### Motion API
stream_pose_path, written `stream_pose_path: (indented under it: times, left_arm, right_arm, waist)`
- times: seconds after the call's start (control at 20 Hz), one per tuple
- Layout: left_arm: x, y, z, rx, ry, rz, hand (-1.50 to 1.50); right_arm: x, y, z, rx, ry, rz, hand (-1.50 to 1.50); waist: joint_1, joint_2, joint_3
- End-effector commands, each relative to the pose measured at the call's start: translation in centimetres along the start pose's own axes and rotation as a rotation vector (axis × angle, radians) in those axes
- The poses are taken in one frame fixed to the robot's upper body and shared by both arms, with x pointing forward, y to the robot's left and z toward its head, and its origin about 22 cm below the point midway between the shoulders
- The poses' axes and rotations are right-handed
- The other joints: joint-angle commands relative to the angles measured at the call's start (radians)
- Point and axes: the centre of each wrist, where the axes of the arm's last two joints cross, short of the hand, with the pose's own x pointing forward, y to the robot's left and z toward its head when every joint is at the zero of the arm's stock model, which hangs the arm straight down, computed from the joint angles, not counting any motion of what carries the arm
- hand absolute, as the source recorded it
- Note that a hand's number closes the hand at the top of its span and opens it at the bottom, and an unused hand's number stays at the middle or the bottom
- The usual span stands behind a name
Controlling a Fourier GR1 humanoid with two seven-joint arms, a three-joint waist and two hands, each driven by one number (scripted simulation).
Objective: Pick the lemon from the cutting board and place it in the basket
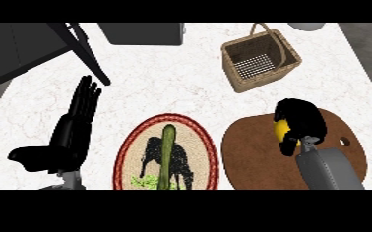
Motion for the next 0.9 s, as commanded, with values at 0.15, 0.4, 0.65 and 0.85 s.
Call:
stream_pose_path:
  times: [0.15, 0.4, 0.65, 0.85]
  left_arm:
    - [0.7, -1.2, -0.5, -0.07, -0.033, 0.007, 0.0]
    - [1.0, -2.6, -1.0, -0.141, -0.055, 0.025, 0.0]
    - [1.4, -3.6, -1.5, -0.181, -0.052, 0.022, 0.0]
    - [1.5, -3.9, -1.8, -0.203, -0.056, 0.031, 0.0]
  right_arm:
    - [6.8, -3.6, -2.5, -0.062, 0.418, -0.275, 1.5]
    - [9.7, -8.2, -4.0, -0.215, 0.652, -0.346, 1.5]
    - [13.3, -13.9, -3.8, -0.419, 0.703, -0.473, 1.5]
    - [15.5, -18.1, -2.7, -0.619, 0.673, -0.571, 1.5]
  waist:
    - [0.102, 0.042, 0.008]
    - [0.165, 0.059, 0.005]
    - [0.199, 0.06, 0.007]
    - [0.197, 0.057, 0.004]
